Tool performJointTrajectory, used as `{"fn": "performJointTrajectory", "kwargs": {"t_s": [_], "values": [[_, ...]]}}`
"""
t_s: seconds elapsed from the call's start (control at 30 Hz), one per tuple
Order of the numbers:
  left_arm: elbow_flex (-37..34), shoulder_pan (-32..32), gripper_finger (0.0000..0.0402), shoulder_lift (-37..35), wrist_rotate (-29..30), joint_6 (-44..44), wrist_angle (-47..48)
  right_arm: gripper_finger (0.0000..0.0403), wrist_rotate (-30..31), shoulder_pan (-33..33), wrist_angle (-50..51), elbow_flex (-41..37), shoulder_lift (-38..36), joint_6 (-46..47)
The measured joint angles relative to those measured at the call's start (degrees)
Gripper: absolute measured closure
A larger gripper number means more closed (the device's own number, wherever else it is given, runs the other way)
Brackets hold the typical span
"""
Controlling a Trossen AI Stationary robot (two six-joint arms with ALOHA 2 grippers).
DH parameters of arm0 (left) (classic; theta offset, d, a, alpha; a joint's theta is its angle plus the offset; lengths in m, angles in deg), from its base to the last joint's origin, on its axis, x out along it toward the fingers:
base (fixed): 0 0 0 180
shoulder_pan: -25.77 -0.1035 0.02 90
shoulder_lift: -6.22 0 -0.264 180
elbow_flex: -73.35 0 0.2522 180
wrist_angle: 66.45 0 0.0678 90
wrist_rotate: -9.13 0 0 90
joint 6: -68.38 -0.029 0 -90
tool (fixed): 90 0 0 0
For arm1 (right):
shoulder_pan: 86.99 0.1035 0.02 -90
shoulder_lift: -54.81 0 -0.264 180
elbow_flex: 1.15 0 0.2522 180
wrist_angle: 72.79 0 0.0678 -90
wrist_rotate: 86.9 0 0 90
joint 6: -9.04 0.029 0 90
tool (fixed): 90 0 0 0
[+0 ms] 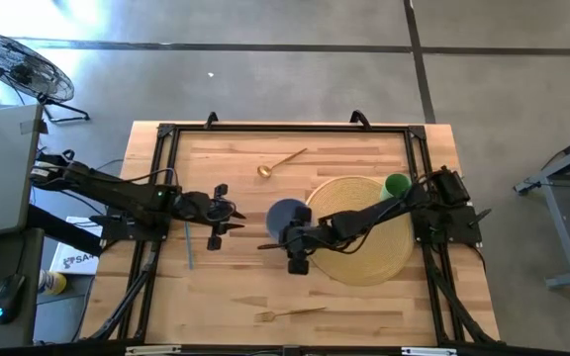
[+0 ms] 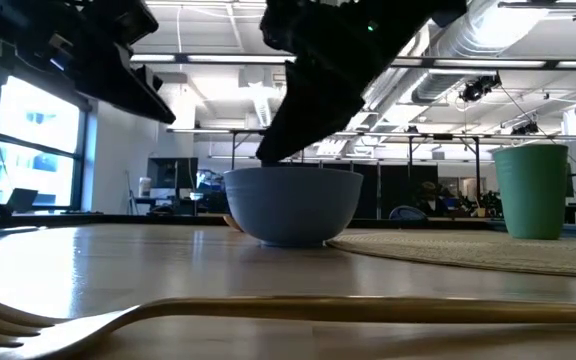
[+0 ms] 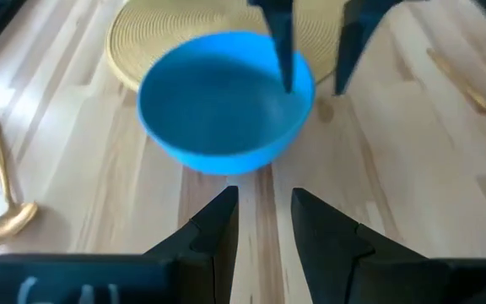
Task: Pick & Place Utensil
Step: Put the blue bowl on the brown placemat to the bottom left of the green cup
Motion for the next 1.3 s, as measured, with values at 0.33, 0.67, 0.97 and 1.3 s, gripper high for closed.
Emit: {"fn": "performJointTrajectory", "kwargs": {"t_s": [0.33,0.67,0.97,1.3], "values": [[-0.01,0.0,0.0293,0.29,1.17,0.09,-0.66,0.0267,1.4,0.04,3.24,-0.17,1.47,-0.8],[0.0,0.0,0.0293,0.31,1.23,0.22,-1.45,0.0317,1.2,-0.15,3.22,-0.13,1.47,-1.53],[0.02,0.0,0.0293,0.31,1.21,0.22,-1.72,0.0364,1.22,-0.13,3.07,-0.13,1.43,-2.8],[0.02,0.0,0.0293,0.31,1.21,0.26,-1.72,0.0393,4.69,1.36,3.55,-0.13,0.37,-3.11]]}}
